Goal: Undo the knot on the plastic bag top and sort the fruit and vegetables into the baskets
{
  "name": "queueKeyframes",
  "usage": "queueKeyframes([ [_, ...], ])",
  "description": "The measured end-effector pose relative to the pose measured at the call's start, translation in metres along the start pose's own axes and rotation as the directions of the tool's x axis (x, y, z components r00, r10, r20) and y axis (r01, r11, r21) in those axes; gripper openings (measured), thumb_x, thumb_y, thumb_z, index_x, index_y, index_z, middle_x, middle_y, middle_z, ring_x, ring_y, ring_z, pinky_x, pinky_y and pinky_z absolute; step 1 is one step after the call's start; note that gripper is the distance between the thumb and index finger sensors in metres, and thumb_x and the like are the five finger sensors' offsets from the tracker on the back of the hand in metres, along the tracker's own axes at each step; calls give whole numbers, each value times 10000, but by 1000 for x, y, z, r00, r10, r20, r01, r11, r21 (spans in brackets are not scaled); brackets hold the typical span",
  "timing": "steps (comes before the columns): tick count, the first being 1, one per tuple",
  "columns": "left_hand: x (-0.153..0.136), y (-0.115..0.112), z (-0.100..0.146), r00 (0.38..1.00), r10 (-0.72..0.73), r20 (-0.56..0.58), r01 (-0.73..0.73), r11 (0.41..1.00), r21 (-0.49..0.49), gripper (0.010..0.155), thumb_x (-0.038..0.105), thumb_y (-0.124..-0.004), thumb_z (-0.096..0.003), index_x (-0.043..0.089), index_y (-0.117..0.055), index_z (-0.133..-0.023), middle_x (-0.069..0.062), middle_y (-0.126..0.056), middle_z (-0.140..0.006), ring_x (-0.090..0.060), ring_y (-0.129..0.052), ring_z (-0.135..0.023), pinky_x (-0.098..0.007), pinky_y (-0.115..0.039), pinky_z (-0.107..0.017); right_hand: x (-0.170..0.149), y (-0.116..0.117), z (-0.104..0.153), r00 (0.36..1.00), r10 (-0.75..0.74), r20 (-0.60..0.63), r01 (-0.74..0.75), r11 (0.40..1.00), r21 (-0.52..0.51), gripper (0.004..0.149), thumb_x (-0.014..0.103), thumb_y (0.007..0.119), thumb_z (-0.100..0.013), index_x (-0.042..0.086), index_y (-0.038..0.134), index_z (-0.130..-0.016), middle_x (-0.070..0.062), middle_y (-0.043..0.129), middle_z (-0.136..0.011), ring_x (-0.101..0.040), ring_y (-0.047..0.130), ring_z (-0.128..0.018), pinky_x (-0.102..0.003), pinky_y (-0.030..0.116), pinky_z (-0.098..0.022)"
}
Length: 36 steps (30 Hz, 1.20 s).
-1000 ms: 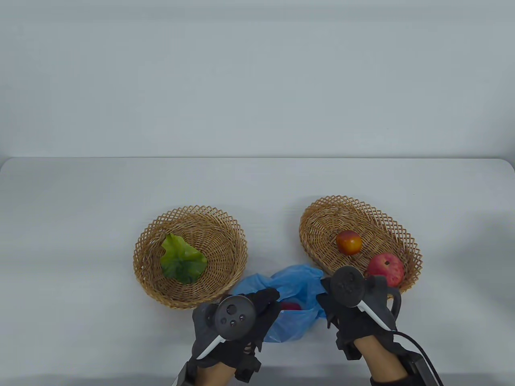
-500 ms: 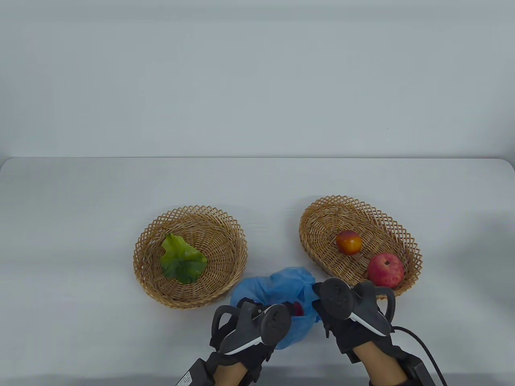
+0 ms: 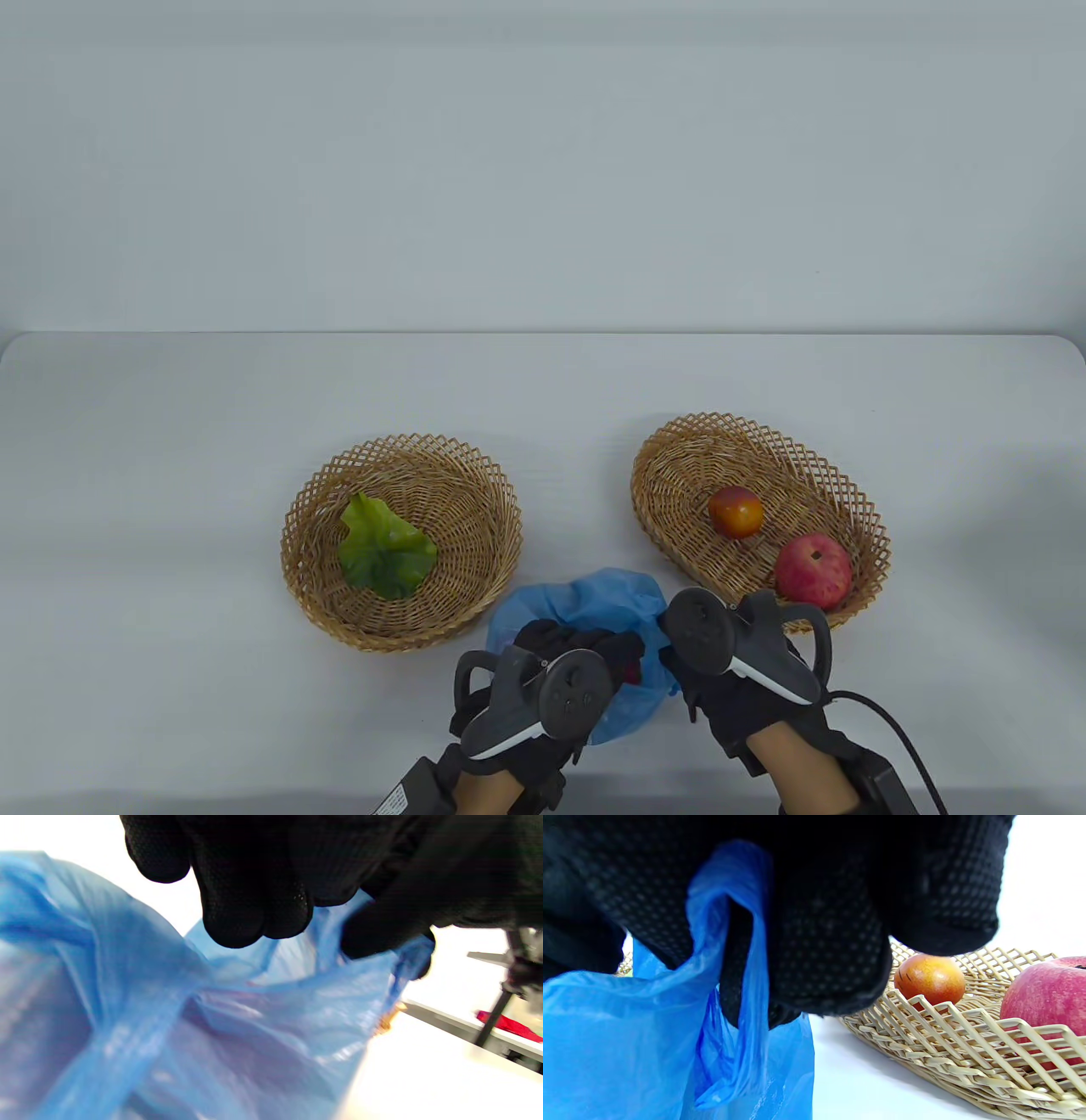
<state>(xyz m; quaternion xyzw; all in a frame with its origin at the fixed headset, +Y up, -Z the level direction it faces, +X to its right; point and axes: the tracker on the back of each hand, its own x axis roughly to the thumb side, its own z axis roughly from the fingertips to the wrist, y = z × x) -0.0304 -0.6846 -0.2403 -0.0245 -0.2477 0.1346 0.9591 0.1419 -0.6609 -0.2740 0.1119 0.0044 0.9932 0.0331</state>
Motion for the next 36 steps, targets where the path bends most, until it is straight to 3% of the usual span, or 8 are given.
queueKeyframes([
  [3, -1, -9, -4, 998, -61, -20, 60, 996, -64, 462, 354, -754, -504, 389, -726, -964, 99, -942, -914, -181, -1012, -796, -474, -680, -768, 0, 0, 0, 1000, 4, 1, -4, 1000, 5, 408, 318, 950, -391, 184, 910, -774, -35, 1109, -538, -193, 1071, -340, -437, 885, -360],
  [10, -4, -17, -11, 990, -124, -71, 114, 985, -130, 525, 431, -783, -454, 290, -758, -959, 56, -1129, -467, -161, -1118, -284, -440, -853, -563, 3, 1, 1, 1000, 21, 6, -21, 999, 37, 405, 319, 951, -392, 188, 911, -773, -35, 1110, -537, -192, 1071, -338, -436, 885, -359],
  [13, -2, -17, -11, 982, -167, -91, 157, 982, -107, 577, 467, -824, -427, 269, -751, -965, 72, -1112, -378, -156, -1097, -219, -434, -863, -540, 4, 2, 1, 1000, 22, 10, -23, 998, 53, 407, 319, 951, -393, 187, 910, -775, -36, 1109, -540, -192, 1071, -339, -436, 884, -360],
  [18, 2, -16, -7, 963, -257, -83, 252, 966, -60, 813, 518, -921, -353, 326, -572, -1062, 58, -967, -784, -206, -1017, -602, -517, -701, -709, 3, 1, 1, 999, 41, 4, -41, 997, 64, 408, 320, 950, -393, 187, 909, -776, -36, 1109, -540, -190, 1070, -340, -436, 884, -361],
  [22, 5, -23, -8, 968, -250, -35, 245, 963, -112, 905, 523, -925, -345, 351, -454, -1098, -5, -581, -1168, -313, -722, -1025, -571, -532, -786, 4, 3, 1, 999, 50, 8, -50, 996, 78, 408, 319, 951, -393, 186, 910, -777, -35, 1108, -542, -191, 1070, -341, -436, 884, -363],
  [24, 5, -27, -10, 971, -237, -21, 231, 960, -155, 926, 526, -918, -348, 345, -416, -1105, -6, -479, -1209, -331, -603, -1105, -579, -503, -796, 5, 4, 1, 999, 45, 12, -45, 995, 91, 409, 317, 951, -392, 187, 909, -777, -36, 1108, -543, -193, 1070, -342, -437, 883, -364],
  [31, -3, -30, -14, 962, -255, -100, 236, 957, -170, 891, 589, -803, -383, 305, -380, -1114, -29, -637, -1131, -278, -788, -980, -536, -577, -772, 4, 6, -1, 998, 68, 4, -68, 991, 119, 409, 319, 949, -395, 188, 906, -781, -35, 1107, -545, -191, 1069, -345, -437, 882, -366],
  [36, -6, -36, -20, 942, -305, -139, 272, 938, -216, 844, 604, -762, -400, 337, -404, -1115, -24, -692, -1089, -254, -802, -940, -541, -556, -775, 3, 8, -2, 997, 71, 2, -71, 988, 140, 410, 320, 949, -395, 187, 906, -781, -33, 1106, -546, -191, 1069, -345, -436, 883, -366],
])
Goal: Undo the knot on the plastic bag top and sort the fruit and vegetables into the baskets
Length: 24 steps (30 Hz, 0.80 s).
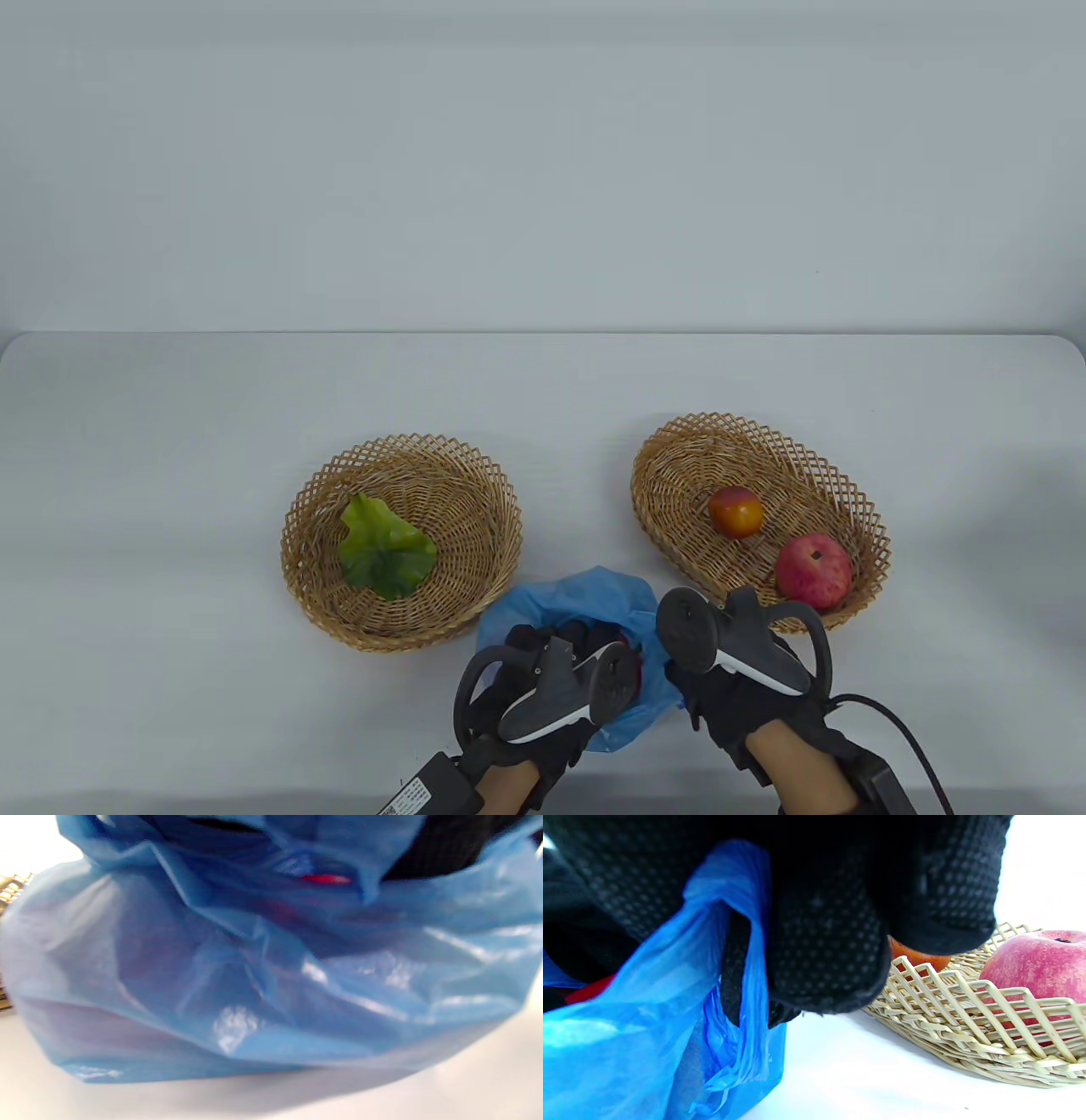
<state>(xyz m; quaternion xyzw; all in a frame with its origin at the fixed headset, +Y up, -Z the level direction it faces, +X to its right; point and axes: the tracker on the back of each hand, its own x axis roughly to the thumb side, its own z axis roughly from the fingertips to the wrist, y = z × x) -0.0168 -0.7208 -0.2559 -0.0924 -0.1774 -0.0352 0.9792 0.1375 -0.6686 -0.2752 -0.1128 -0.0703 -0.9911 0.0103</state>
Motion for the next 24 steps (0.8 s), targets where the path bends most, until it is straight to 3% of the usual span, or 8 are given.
queueKeyframes([
  [2, 2, -3, -2, 1000, -7, 13, 7, 999, -40, 843, 597, -735, -409, 346, -349, -1115, -23, -586, -1152, -281, -725, -1015, -549, -512, -790, 0, 0, 0, 1000, -3, 1, 3, 1000, 6, 410, 320, 948, -397, 186, 905, -782, -34, 1106, -546, -191, 1068, -348, -437, 882, -367],
  [5, 3, -5, -2, 999, 21, 39, -19, 998, -52, 896, 598, -786, -396, 354, -314, -1117, 6, -413, -1224, -297, -596, -1113, -554, -460, -817, 0, 0, 0, 1000, 0, 1, 0, 1000, 10, 410, 322, 947, -397, 191, 904, -782, -32, 1107, -546, -190, 1069, -347, -436, 882, -367],
  [9, 8, -8, -2, 998, 12, 61, -7, 997, -78, 992, 599, -805, -384, 310, -203, -1119, -9, -454, -1210, -289, -612, -1105, -566, -430, -822, 0, 1, -1, 1000, -13, 5, 13, 1000, 28, 409, 321, 946, -397, 187, 905, -782, -33, 1106, -546, -190, 1069, -346, -436, 882, -367],
  [12, 8, -9, -4, 999, -15, 41, 18, 997, -71, 998, 617, -803, -375, 315, -216, -1124, -25, -499, -1185, -282, -642, -1075, -570, -427, -822, 0, 1, -1, 1000, -11, 4, 10, 999, 34, 411, 322, 946, -397, 188, 904, -783, -31, 1106, -546, -189, 1069, -347, -435, 883, -366],
  [18, 9, -14, -7, 998, 23, 51, -16, 991, -130, 1041, 646, -797, -364, 317, -159, -1118, -60, -408, -1222, -320, -572, -1131, -586, -365, -832, -3, 3, -3, 1000, -19, -7, 20, 998, 56, 410, 322, 944, -398, 187, 903, -783, -32, 1105, -548, -190, 1068, -347, -435, 882, -367],
  [24, 10, -12, -7, 1000, -16, 20, 17, 996, -92, 1028, 637, -805, -382, 275, -192, -1124, -72, -517, -1184, -299, -672, -1073, -582, -414, -830, -4, 3, -3, 1000, -8, -11, 9, 998, 63, 410, 324, 941, -402, 187, 901, -787, -32, 1103, -550, -188, 1068, -348, -435, 882, -367],
])
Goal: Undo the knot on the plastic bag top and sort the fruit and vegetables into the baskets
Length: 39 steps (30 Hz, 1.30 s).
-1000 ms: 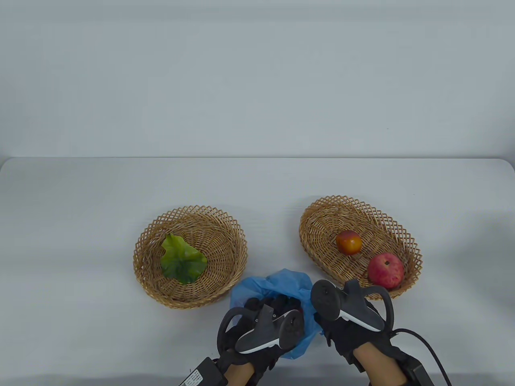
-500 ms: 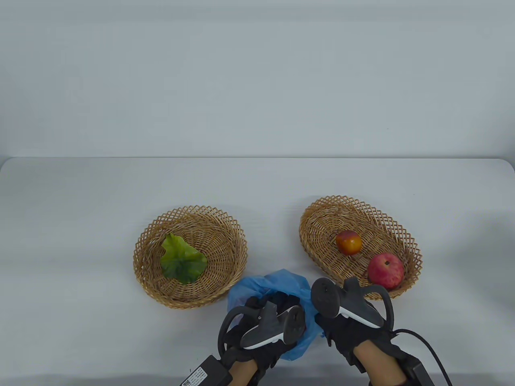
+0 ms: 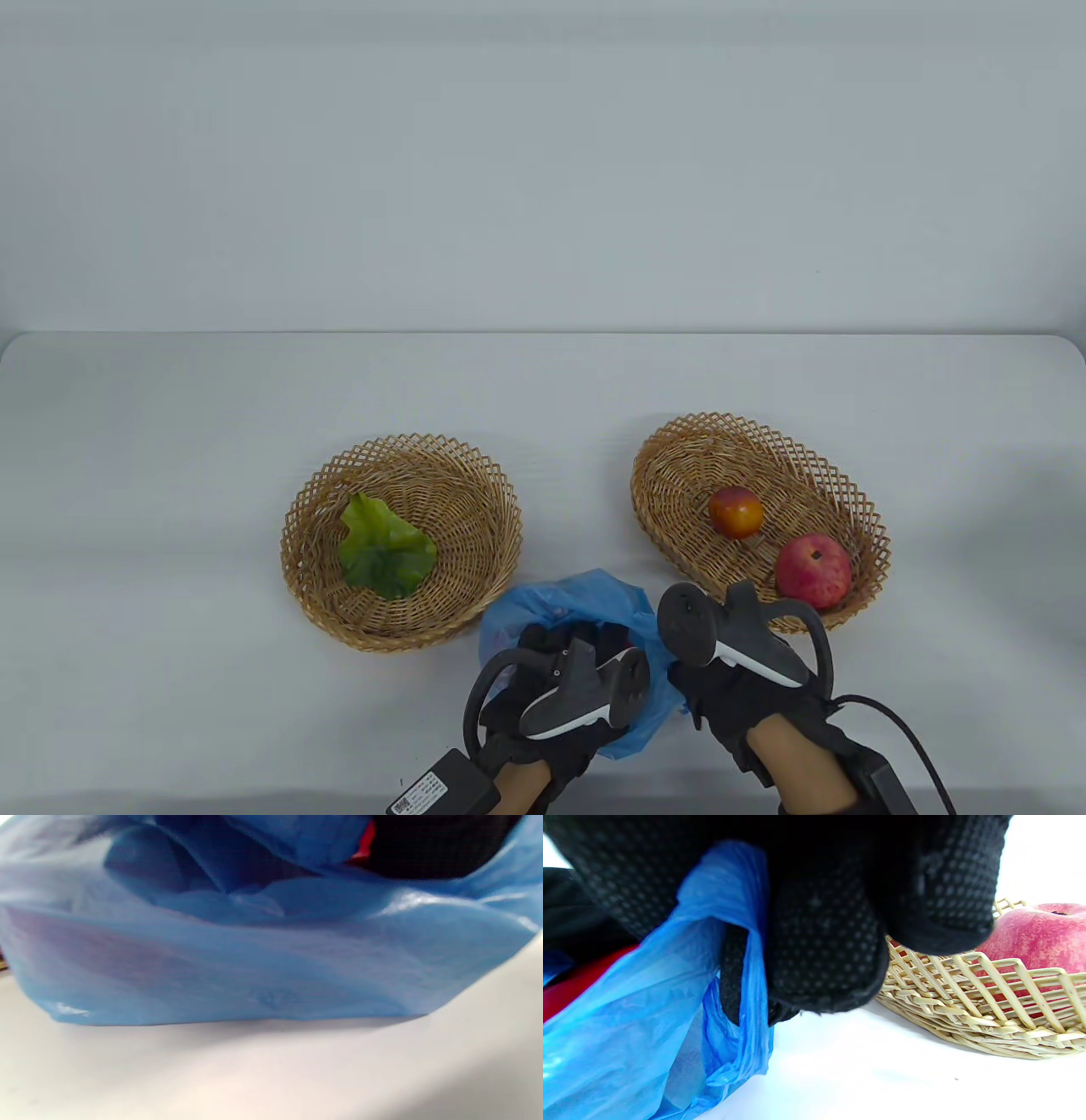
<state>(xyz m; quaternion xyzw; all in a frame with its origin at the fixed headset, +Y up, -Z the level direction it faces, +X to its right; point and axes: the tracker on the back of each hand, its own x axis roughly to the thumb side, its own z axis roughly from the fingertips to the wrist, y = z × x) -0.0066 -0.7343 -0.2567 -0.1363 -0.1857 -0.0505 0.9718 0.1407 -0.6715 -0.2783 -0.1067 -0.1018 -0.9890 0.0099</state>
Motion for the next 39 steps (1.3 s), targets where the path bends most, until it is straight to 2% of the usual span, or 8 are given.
queueKeyframes([
  [10, -14, 13, 9, 988, 152, 14, -152, 985, 80, 1008, 642, -824, -377, 273, -259, -1127, -72, -562, -1170, -300, -750, -1058, -566, -496, -832, -6, -1, -1, 999, 12, -32, -12, 1000, -18, 409, 323, 938, -404, 189, 899, -788, -32, 1102, -551, -189, 1066, -347, -435, 881, -367],
  [25, -27, 27, 21, 952, 297, 73, -306, 937, 168, 999, 648, -822, -368, 263, -295, -1125, -83, -605, -1149, -307, -806, -1012, -546, -558, -809, -20, -2, -2, 991, 17, -130, -21, 999, -30, 409, 324, 937, -405, 184, 900, -788, -33, 1103, -546, -186, 1066, -339, -432, 882, -360],
  [35, -54, 38, 31, 849, 515, 121, -528, 817, 231, 992, 653, -833, -367, 252, -334, -1124, -101, -637, -1134, -316, -840, -978, -547, -587, -791, -24, -3, -2, 987, 17, -157, -21, 1000, -22, 409, 323, 936, -406, 185, 898, -789, -33, 1101, -549, -185, 1065, -340, -432, 882, -361],
  [37, -61, 42, 35, 805, 572, 155, -593, 768, 243, 992, 659, -831, -367, 245, -340, -1124, -107, -653, -1124, -319, -858, -960, -545, -603, -780, -25, -3, -2, 986, 16, -164, -20, 1000, -24, 410, 324, 936, -406, 184, 898, -790, -31, 1102, -547, -185, 1065, -339, -432, 882, -360],
  [39, -73, 44, 41, 732, 652, 200, -681, 688, 251, 1013, 662, -813, -378, 221, -290, -1124, -117, -639, -1123, -322, -850, -954, -549, -600, -771, -27, -3, -2, 984, 12, -176, -17, 1000, -26, 407, 324, 935, -408, 186, 898, -789, -32, 1102, -547, -184, 1065, -339, -432, 882, -359],
])
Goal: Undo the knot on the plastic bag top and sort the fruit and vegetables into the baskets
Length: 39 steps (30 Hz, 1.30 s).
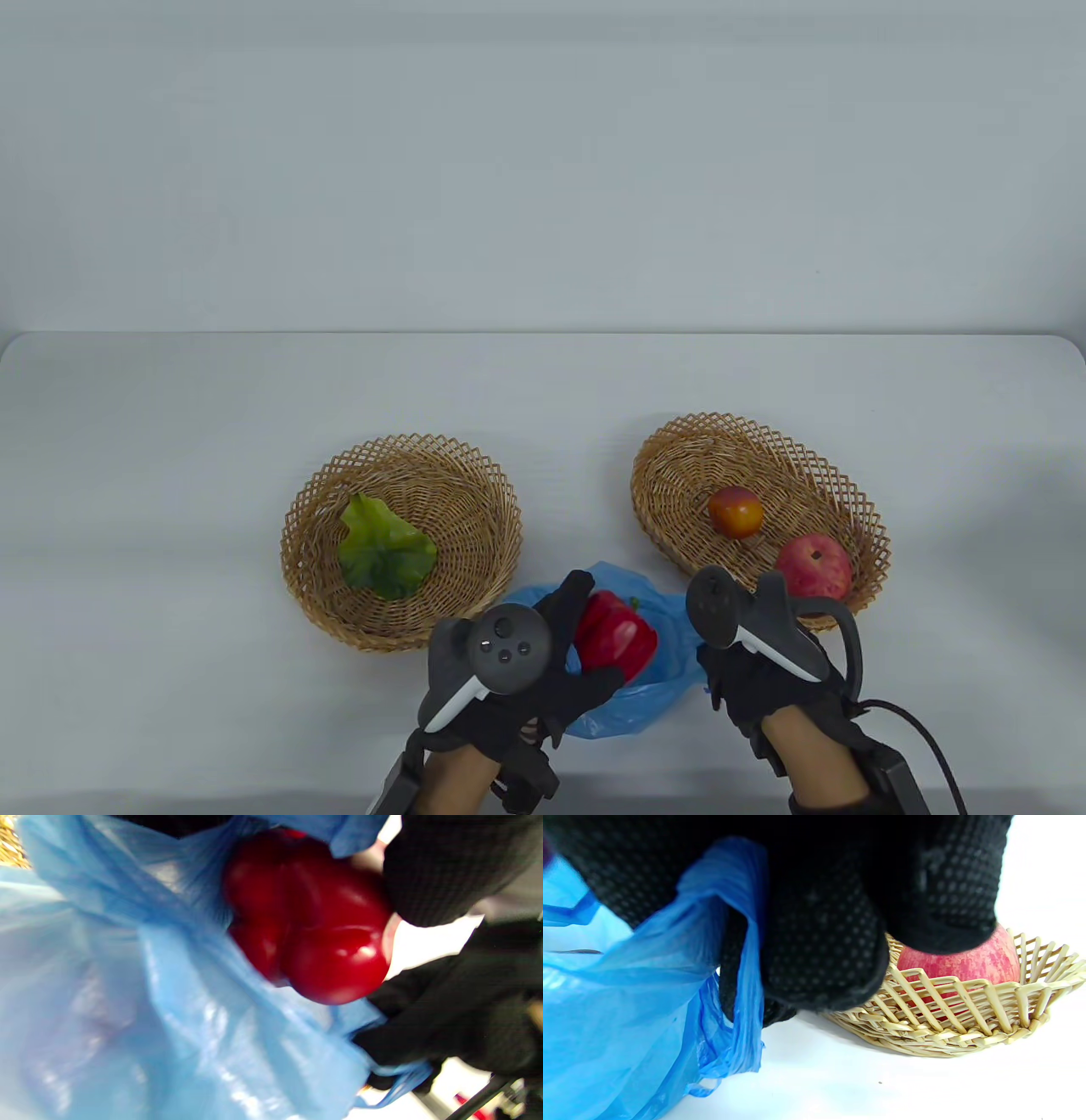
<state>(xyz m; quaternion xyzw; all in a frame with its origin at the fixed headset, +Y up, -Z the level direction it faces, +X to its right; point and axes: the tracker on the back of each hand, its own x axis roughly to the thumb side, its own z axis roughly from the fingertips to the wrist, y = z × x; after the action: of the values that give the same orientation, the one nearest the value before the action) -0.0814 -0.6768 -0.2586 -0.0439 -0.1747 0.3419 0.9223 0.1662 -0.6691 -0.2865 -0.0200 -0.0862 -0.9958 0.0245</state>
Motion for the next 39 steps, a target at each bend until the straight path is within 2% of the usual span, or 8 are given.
queueKeyframes([
  [7, -20, 44, 15, 976, 219, -5, -213, 957, 198, 1021, 629, -793, -411, 187, -202, -1116, -152, -552, -1139, -365, -769, -981, -573, -543, -765, -3, 0, -1, 1000, -5, -15, 5, 1000, -2, 408, 325, 934, -409, 185, 897, -790, -31, 1102, -548, -183, 1065, -337, -431, 882, -358],
  [11, -36, 60, 23, 976, 187, -108, -153, 951, 270, 1008, 603, -787, -431, 173, -185, -1116, -174, -512, -1145, -393, -723, -995, -593, -504, -763, -3, 0, -1, 1000, -17, -12, 17, 1000, -8, 409, 327, 933, -409, 186, 896, -792, -30, 1101, -547, -181, 1065, -335, -430, 882, -357],
  [13, -44, 65, 25, 964, 219, -149, -172, 945, 278, 1001, 604, -781, -433, 168, -194, -1118, -179, -517, -1142, -395, -728, -992, -595, -509, -759, -3, -1, -1, 1000, -19, -14, 19, 1000, -11, 409, 324, 934, -409, 184, 898, -791, -32, 1102, -546, -183, 1064, -335, -430, 882, -357],
  [18, -64, 71, 24, 872, 483, -81, -448, 853, 266, 1007, 627, -776, -428, 163, -203, -1115, -162, -549, -1134, -383, -734, -996, -606, -488, -759, -5, 0, -2, 1000, -9, -18, 9, 1000, -5, 409, 323, 934, -409, 184, 897, -791, -31, 1102, -546, -183, 1064, -334, -430, 882, -357],
  [26, -83, 77, 26, 763, 644, -55, -603, 740, 298, 1012, 619, -773, -455, 165, -153, -1114, -166, -505, -1147, -392, -695, -1009, -622, -412, -784, -8, 2, -3, 999, -18, -27, 18, 1000, 3, 407, 323, 932, -410, 186, 897, -791, -33, 1101, -548, -183, 1064, -335, -430, 882, -358],
  [29, -85, 81, 30, 795, 598, -104, -534, 770, 349, 1018, 587, -780, -470, 173, -99, -1104, -173, -441, -1160, -404, -652, -1025, -614, -411, -794, -8, 1, -2, 1000, -22, -21, 22, 1000, -5, 407, 324, 930, -412, 185, 895, -793, -32, 1100, -548, -182, 1064, -335, -430, 882, -357],
  [33, -94, 82, 32, 842, 442, -310, -304, 863, 404, 997, 578, -764, -488, 208, -75, -1106, -158, -389, -1180, -397, -602, -1059, -599, -377, -821, -6, 1, -1, 1000, -24, -13, 23, 1000, -9, 407, 325, 929, -412, 184, 896, -793, -32, 1100, -548, -181, 1064, -334, -430, 882, -356],
  [39, -107, 70, 26, 740, 184, -647, 24, 954, 300, 957, 572, -753, -488, 286, -90, -1116, -81, -333, -1216, -344, -532, -1121, -561, -311, -868, -5, 1, -1, 1000, -31, 0, 31, 999, -13, 406, 325, 928, -413, 183, 896, -792, -33, 1101, -548, -182, 1063, -335, -430, 882, -356],
])
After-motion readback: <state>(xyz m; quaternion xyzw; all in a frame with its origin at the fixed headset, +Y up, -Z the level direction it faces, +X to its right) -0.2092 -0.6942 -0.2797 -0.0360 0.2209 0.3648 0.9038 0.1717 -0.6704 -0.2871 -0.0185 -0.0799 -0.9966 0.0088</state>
